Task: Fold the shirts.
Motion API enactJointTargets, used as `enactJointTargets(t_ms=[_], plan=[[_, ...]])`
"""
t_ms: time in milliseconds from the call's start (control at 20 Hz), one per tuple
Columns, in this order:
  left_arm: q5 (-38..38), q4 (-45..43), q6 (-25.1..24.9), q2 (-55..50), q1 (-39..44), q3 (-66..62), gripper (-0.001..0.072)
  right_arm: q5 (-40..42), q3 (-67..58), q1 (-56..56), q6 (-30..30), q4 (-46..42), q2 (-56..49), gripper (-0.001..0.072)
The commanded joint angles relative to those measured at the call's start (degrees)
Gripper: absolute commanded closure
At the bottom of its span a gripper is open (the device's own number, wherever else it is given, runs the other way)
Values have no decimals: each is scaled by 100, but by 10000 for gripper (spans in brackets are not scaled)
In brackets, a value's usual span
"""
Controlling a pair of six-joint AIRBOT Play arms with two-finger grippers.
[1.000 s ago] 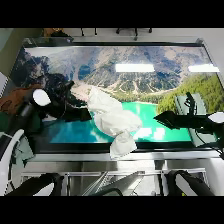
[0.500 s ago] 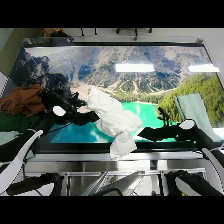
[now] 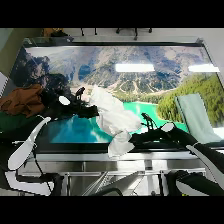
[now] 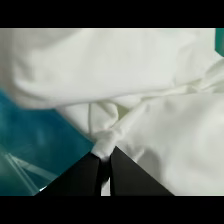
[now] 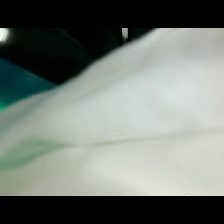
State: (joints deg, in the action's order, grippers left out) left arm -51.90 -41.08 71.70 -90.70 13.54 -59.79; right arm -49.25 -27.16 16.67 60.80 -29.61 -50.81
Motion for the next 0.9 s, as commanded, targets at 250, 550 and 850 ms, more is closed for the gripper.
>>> enactJointTargets(t_ms=[250,550,850], plan=[[-1458,221,9,2533,-658,-2022,697,-1029,-3508,-1021,-258,262,1447,690],[-1078,-345,205,4181,-656,-4262,696,-1412,-6426,-1757,-470,-162,1915,690],[-1567,-1331,470,4741,-656,-4039,694,-1613,-6951,-1775,59,-1182,2052,690]])
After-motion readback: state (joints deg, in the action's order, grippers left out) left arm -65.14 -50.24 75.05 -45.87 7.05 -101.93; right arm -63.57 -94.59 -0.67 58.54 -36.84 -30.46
